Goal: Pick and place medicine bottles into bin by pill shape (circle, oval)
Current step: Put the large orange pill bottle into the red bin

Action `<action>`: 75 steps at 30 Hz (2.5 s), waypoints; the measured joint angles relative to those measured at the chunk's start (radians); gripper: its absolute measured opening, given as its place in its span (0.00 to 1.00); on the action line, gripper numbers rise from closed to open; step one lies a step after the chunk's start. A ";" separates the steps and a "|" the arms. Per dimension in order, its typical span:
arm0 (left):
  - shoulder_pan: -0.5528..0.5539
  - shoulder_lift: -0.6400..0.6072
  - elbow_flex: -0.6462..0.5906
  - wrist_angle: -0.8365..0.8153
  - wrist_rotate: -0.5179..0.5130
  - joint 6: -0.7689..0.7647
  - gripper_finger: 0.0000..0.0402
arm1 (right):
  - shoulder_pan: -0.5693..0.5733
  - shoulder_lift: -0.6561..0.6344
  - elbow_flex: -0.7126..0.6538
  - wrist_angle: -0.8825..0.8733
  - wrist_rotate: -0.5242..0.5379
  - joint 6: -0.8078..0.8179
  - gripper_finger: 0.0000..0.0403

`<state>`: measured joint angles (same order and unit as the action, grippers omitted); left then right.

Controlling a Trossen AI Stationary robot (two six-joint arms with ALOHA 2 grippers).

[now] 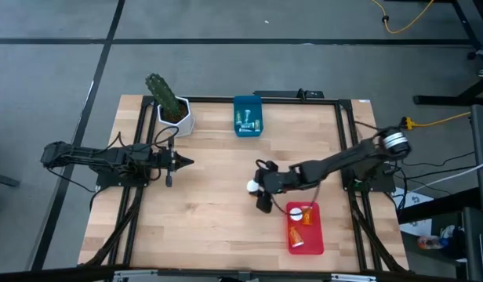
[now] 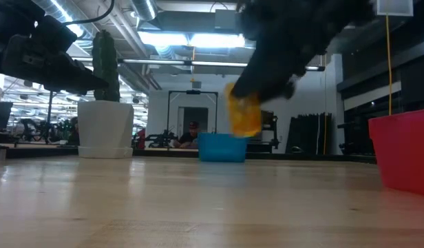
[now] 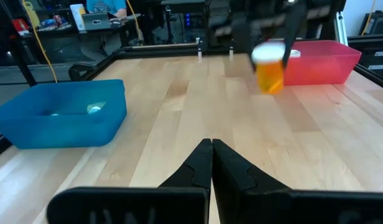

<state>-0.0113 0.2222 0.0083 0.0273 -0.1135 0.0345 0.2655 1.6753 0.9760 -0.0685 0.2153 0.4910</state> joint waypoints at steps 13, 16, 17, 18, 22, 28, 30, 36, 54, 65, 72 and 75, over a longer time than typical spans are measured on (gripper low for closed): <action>0.000 0.000 0.000 0.000 0.000 0.000 0.00 | 0.192 -0.390 0.000 -0.389 0.146 0.168 0.47; 0.000 0.000 0.000 0.000 0.000 0.000 0.00 | 0.235 -0.438 0.000 -0.489 0.174 0.269 0.47; 0.000 0.000 0.000 0.000 0.000 0.000 0.00 | 0.246 -0.451 0.000 -0.516 0.175 0.299 0.47; 0.000 0.000 0.000 0.000 0.000 0.000 0.00 | 0.258 -0.460 0.000 -0.539 0.175 0.326 0.47; 0.000 0.000 0.000 0.000 0.000 0.000 0.00 | 0.296 -0.483 0.000 -0.604 0.117 0.421 0.47; 0.000 0.000 0.000 0.000 0.000 0.000 0.00 | 0.337 -0.479 0.000 -0.632 -0.024 0.530 0.47; 0.000 0.000 0.000 0.000 0.000 0.000 0.00 | 0.350 -0.478 0.000 -0.646 -0.066 0.564 0.47; 0.000 0.000 0.000 0.000 0.000 0.000 0.00 | 0.373 -0.478 0.000 -0.649 -0.208 0.584 0.47; 0.000 0.000 0.000 0.000 0.000 0.000 0.00 | 0.371 -0.478 0.000 -0.648 -0.234 0.657 0.47; 0.000 0.000 0.000 0.000 0.000 0.000 0.00 | 0.371 -0.420 0.000 -0.646 -0.229 0.697 0.47; 0.000 0.000 0.000 0.000 0.000 0.000 0.00 | 0.372 -0.337 0.000 -0.605 -0.304 0.710 0.47; 0.000 0.000 0.000 0.000 0.000 0.000 0.00 | 0.372 -0.314 0.000 -0.601 -0.323 0.739 0.47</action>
<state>-0.0116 0.2222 0.0086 0.0274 -0.1139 0.0342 0.6373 1.3608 0.9764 -0.6696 -0.1073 1.2302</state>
